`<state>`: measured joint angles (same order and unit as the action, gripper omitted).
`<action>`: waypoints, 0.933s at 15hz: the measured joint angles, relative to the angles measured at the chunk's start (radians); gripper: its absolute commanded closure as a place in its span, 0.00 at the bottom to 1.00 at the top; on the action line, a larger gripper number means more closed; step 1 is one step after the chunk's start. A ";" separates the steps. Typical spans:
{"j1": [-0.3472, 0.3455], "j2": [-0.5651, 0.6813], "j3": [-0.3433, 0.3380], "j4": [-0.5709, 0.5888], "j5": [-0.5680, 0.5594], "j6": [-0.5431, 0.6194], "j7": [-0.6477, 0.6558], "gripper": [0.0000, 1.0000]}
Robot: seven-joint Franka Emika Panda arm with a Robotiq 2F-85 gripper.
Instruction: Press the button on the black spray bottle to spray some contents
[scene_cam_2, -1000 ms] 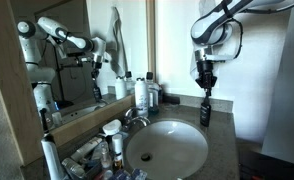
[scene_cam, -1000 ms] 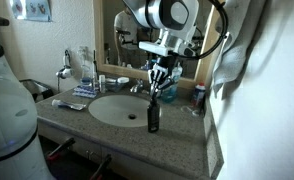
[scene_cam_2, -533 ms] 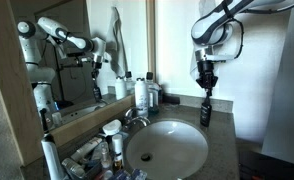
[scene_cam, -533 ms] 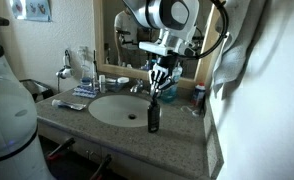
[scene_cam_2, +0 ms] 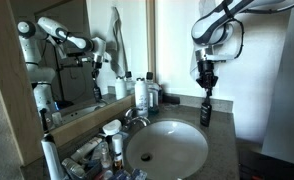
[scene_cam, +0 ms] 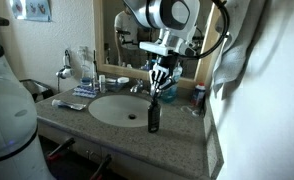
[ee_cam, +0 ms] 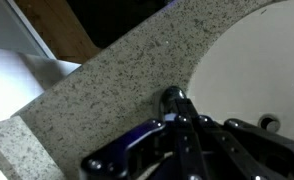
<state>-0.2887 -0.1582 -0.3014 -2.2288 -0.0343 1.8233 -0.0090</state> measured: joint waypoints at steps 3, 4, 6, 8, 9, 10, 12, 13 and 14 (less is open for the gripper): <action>0.000 -0.003 0.000 0.001 0.000 0.000 -0.002 0.98; 0.000 -0.006 0.001 0.002 -0.001 0.000 -0.002 0.98; 0.000 -0.016 0.003 0.004 -0.006 0.000 -0.002 0.98; 0.001 -0.032 0.006 0.005 -0.021 -0.001 -0.002 0.98; 0.001 -0.041 0.008 0.005 -0.031 -0.001 -0.002 0.98; 0.001 -0.050 0.010 0.006 -0.040 -0.002 -0.002 0.98; 0.002 -0.072 0.015 0.008 -0.046 -0.002 -0.002 0.98; 0.002 -0.085 0.017 0.009 -0.046 -0.003 -0.002 0.98; 0.002 -0.097 0.020 0.012 -0.046 -0.003 -0.002 0.98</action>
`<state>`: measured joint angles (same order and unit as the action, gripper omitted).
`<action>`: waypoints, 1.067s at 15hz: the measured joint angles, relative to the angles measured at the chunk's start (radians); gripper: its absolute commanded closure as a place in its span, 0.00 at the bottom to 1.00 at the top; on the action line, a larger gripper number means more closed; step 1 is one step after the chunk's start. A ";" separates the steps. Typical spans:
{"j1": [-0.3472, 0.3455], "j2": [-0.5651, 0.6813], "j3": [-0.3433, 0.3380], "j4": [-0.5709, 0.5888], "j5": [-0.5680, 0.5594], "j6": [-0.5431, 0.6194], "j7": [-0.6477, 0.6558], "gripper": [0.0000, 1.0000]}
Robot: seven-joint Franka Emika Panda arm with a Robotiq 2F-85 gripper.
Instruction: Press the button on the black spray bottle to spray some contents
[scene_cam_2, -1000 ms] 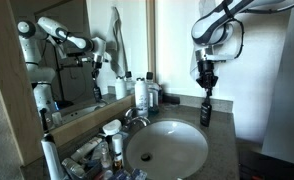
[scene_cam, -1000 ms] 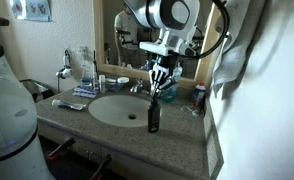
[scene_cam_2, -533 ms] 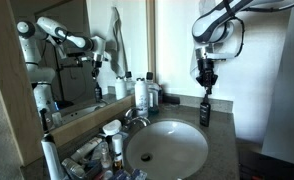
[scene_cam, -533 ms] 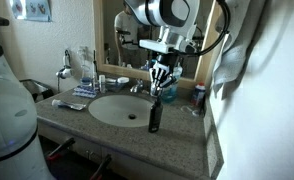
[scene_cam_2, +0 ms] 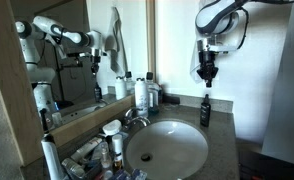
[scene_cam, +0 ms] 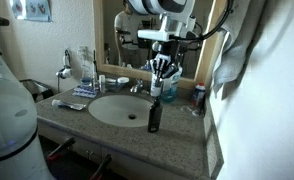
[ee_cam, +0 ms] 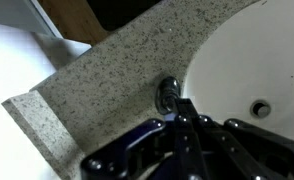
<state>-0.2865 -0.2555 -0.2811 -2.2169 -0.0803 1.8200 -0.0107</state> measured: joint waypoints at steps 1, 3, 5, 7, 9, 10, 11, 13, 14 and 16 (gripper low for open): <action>0.001 -0.013 0.003 0.003 0.000 -0.001 0.000 0.98; 0.008 -0.038 0.010 0.011 0.000 -0.003 0.000 0.72; 0.014 -0.058 0.022 0.020 0.000 -0.004 0.000 0.60; 0.024 -0.074 0.034 0.031 0.000 -0.005 -0.001 0.45; 0.034 -0.085 0.046 0.043 0.000 -0.007 -0.001 0.31; 0.038 -0.088 0.053 0.050 0.000 -0.011 -0.001 0.23; 0.041 -0.089 0.060 0.057 0.000 -0.015 -0.001 0.15; 0.052 -0.089 0.069 0.069 0.000 -0.027 -0.001 0.00; 0.057 -0.089 0.073 0.074 0.000 -0.033 -0.001 0.00; 0.064 -0.089 0.082 0.082 0.000 -0.041 -0.001 0.00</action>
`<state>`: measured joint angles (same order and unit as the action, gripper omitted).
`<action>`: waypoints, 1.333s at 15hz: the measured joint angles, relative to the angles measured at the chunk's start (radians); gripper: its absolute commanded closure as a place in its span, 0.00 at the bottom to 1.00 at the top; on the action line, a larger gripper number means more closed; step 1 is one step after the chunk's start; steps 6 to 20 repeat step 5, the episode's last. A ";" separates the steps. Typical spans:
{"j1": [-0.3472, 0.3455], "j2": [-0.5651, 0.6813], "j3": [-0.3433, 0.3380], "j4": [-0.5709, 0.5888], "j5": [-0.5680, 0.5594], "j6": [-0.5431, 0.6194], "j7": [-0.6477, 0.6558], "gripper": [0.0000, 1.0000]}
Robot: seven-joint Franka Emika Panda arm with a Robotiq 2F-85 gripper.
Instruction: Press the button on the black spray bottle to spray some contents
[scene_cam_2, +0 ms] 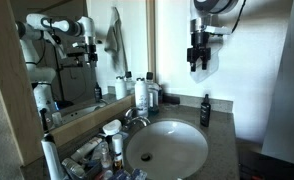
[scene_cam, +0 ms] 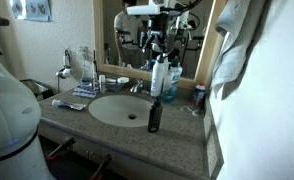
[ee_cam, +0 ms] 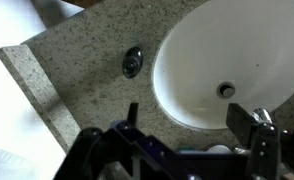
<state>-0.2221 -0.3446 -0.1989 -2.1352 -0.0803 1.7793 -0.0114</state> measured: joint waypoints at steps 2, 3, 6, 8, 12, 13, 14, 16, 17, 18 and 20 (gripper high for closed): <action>0.005 0.000 0.006 0.003 0.000 -0.003 0.000 0.00; 0.009 0.000 0.006 0.003 0.000 -0.004 0.000 0.00; 0.012 0.000 0.006 0.003 0.000 -0.009 0.000 0.00; 0.012 0.000 0.006 0.003 0.000 -0.009 0.000 0.00; 0.012 0.000 0.006 0.003 0.000 -0.009 0.000 0.00; 0.012 0.000 0.006 0.003 0.000 -0.009 0.000 0.00; 0.012 0.000 0.006 0.003 0.000 -0.009 0.000 0.00; 0.012 0.000 0.006 0.003 0.000 -0.009 0.000 0.00; 0.012 0.000 0.006 0.003 0.000 -0.009 0.000 0.00; 0.012 0.000 0.006 0.003 0.000 -0.009 0.000 0.00; 0.012 0.000 0.006 0.003 0.000 -0.009 0.000 0.00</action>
